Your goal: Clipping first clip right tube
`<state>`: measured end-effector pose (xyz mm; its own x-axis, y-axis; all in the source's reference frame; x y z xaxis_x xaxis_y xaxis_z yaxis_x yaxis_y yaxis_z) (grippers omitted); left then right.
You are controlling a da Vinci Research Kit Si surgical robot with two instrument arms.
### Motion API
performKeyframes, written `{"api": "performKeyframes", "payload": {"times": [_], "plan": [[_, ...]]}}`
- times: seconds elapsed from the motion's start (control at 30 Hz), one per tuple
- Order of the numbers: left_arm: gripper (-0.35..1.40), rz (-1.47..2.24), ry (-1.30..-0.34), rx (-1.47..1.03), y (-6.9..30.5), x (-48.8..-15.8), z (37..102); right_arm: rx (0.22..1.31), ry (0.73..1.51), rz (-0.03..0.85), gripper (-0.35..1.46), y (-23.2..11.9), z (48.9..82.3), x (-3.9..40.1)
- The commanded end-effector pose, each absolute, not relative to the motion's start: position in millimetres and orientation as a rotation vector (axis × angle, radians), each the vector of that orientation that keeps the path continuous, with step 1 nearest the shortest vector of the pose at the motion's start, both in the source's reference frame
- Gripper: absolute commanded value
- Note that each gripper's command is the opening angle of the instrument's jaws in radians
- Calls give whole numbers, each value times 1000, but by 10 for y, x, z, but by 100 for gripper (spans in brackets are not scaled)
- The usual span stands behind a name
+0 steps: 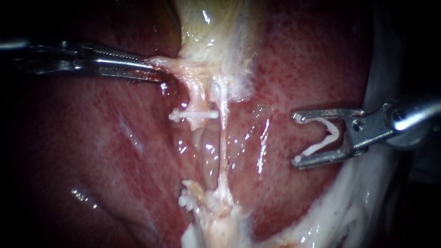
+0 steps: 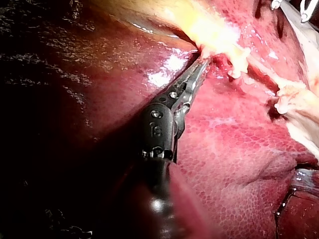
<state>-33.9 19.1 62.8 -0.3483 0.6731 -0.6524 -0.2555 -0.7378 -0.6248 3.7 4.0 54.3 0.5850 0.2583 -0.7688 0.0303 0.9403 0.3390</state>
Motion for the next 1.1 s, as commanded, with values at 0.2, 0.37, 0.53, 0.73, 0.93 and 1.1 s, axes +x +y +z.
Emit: {"api": "performKeyframes", "payload": {"times": [0.2, 0.37, 0.53, 0.73, 0.93, 1.1], "plan": [[-35, 2105, -586, -1305, 201, -325, 601, 334, 941, 137, 50, 40, 543, 37], [-35, 2098, -567, -1298, 209, -308, 574, 334, 938, 136, 50, 40, 543, 38], [-35, 2092, -554, -1304, 214, -295, 565, 330, 942, 140, 50, 39, 542, 40], [-35, 2092, -552, -1304, 214, -297, 566, 366, 983, 133, 50, 33, 538, 53], [-35, 2092, -552, -1303, 214, -297, 566, 438, 1018, 188, 50, 13, 547, 86], [-35, 2092, -552, -1304, 214, -297, 566, 490, 1029, 234, 50, -1, 564, 112]]}}
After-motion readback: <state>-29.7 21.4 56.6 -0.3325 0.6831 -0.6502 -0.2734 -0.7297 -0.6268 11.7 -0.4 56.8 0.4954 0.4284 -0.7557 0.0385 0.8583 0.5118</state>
